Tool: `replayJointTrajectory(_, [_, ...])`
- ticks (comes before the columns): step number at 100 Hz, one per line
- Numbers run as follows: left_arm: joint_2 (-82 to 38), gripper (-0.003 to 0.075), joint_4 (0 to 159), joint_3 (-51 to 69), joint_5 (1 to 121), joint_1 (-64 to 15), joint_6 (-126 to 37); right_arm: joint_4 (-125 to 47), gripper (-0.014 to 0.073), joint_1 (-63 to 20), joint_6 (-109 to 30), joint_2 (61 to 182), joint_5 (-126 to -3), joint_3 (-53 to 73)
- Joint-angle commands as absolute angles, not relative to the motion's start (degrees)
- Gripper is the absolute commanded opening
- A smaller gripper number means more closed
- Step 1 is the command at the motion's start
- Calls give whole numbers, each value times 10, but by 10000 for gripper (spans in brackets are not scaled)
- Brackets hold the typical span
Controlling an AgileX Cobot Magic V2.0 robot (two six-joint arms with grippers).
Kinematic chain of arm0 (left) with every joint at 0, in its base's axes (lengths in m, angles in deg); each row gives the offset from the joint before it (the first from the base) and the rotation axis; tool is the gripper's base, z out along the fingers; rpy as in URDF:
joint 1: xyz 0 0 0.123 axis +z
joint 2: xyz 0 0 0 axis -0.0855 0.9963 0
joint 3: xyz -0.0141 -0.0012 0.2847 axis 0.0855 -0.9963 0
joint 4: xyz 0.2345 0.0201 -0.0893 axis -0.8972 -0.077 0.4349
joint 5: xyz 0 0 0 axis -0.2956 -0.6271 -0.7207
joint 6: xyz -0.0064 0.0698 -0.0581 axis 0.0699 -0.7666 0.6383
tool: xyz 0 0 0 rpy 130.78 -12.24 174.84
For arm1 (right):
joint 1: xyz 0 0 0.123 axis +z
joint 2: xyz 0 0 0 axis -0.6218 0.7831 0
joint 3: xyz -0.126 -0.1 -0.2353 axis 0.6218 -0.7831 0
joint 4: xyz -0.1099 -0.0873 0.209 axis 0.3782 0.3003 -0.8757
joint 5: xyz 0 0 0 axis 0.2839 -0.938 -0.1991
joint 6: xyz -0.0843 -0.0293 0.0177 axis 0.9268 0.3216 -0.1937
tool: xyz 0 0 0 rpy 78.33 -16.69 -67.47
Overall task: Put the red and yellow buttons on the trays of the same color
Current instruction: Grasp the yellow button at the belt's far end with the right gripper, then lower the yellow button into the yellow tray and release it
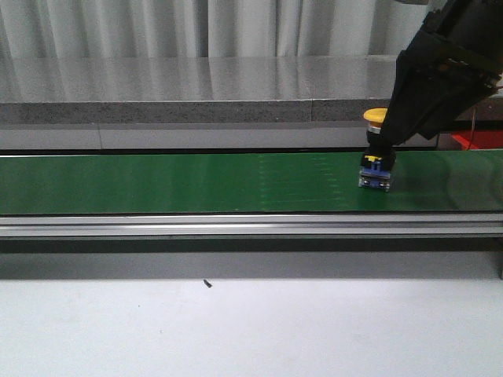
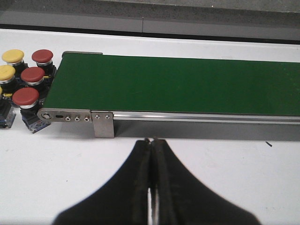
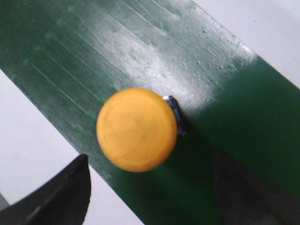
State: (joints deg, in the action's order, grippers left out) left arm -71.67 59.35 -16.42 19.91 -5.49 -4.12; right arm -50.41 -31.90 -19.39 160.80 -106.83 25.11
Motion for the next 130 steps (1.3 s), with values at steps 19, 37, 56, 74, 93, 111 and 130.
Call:
replayJointTrajectory(19, [-709,-20,601,-151,240,-59,-42,-534,539,-318,-181,1600,-1020,264])
replayJointTrajectory(37, [-709,-20,601,-151,240,-59,-42,-538,377,-318,-181,1605,-1014,264])
replayJointTrajectory(56, [-709,-20,601,-151,240,-59,-42,-538,204,-319,-182,1604,-1019,264])
replayJointTrajectory(74, [-709,-20,601,-151,240,-59,-42,-538,204,-325,-201,1585,-1023,264])
replayJointTrajectory(93, [-709,-20,601,-151,240,-59,-42,-539,204,-376,-271,1552,-1021,264])
replayJointTrajectory(111, [-709,-20,601,-151,240,-59,-42,-539,204,-431,-302,1519,-1017,245])
replayJointTrajectory(130, [-709,-20,601,-151,240,-59,-42,-533,204,-497,-314,1496,-1011,208])
